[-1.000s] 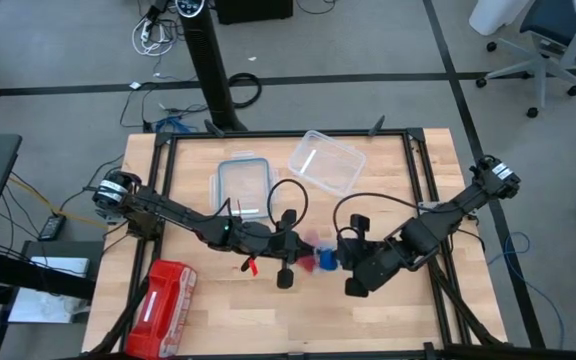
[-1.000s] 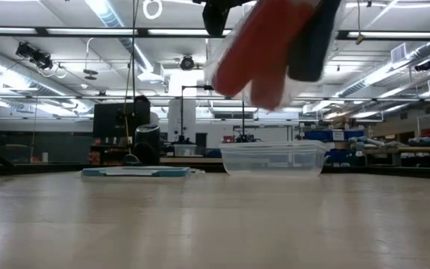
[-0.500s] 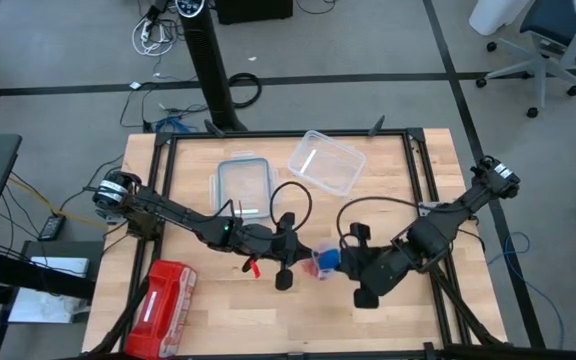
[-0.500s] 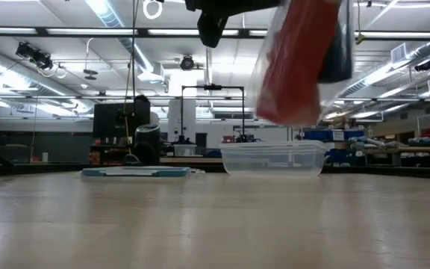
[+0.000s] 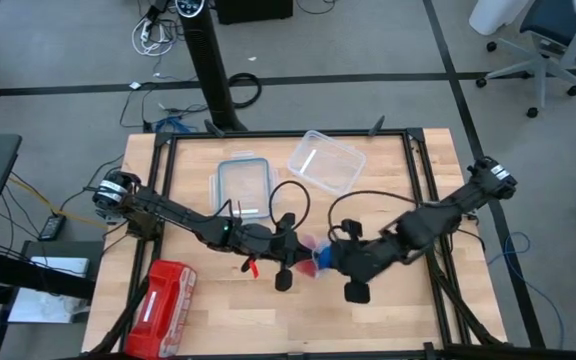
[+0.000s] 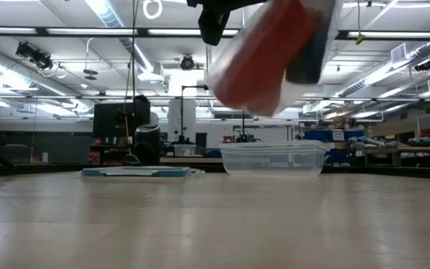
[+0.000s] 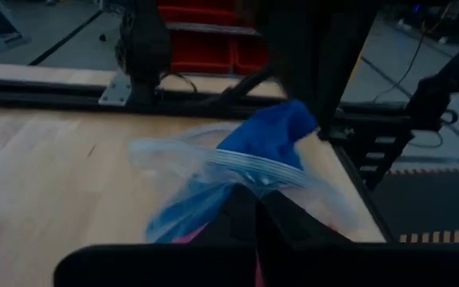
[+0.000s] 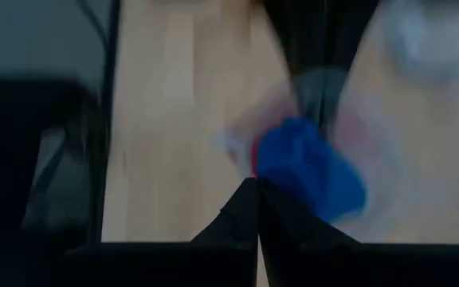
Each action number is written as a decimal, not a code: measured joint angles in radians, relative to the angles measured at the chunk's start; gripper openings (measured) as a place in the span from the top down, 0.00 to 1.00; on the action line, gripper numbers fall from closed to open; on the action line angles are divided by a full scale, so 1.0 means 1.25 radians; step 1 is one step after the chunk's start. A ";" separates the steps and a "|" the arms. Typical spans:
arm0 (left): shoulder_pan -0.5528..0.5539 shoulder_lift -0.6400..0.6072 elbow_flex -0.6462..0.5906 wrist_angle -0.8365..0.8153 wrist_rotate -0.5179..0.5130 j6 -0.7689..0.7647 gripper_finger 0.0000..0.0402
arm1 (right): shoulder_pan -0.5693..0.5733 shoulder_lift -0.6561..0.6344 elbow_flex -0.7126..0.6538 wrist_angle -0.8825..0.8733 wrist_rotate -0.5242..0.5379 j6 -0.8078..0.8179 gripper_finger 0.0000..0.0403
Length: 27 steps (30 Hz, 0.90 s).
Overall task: Roll bandage
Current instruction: Put the blue bandage into the transparent zip bag
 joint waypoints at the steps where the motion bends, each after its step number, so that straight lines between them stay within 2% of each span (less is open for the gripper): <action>1: 0.000 0.000 0.000 0.007 0.002 -0.002 1.00 | 0.007 -0.002 0.001 0.036 0.046 -0.022 1.00; 2: 0.000 -0.001 0.000 0.009 0.004 -0.002 1.00 | 0.010 -0.001 0.000 0.056 0.065 -0.047 0.99; 5: 0.000 0.000 0.000 -0.002 0.008 -0.002 1.00 | -0.004 0.010 0.000 0.024 -0.006 -0.056 0.99; 9: 0.000 0.000 0.000 0.005 0.008 -0.002 1.00 | 0.001 -0.020 0.006 0.040 0.064 -0.051 0.99; 20: 0.000 0.000 0.000 -0.005 0.009 -0.004 1.00 | 0.032 -0.044 0.004 0.035 0.061 -0.034 0.99; 24: 0.000 0.000 0.000 -0.004 0.009 -0.005 1.00 | 0.027 -0.038 0.002 0.006 -0.017 -0.020 0.99; 27: 0.000 0.000 0.000 -0.003 0.008 -0.005 1.00 | 0.036 -0.044 0.003 0.012 0.020 -0.016 0.99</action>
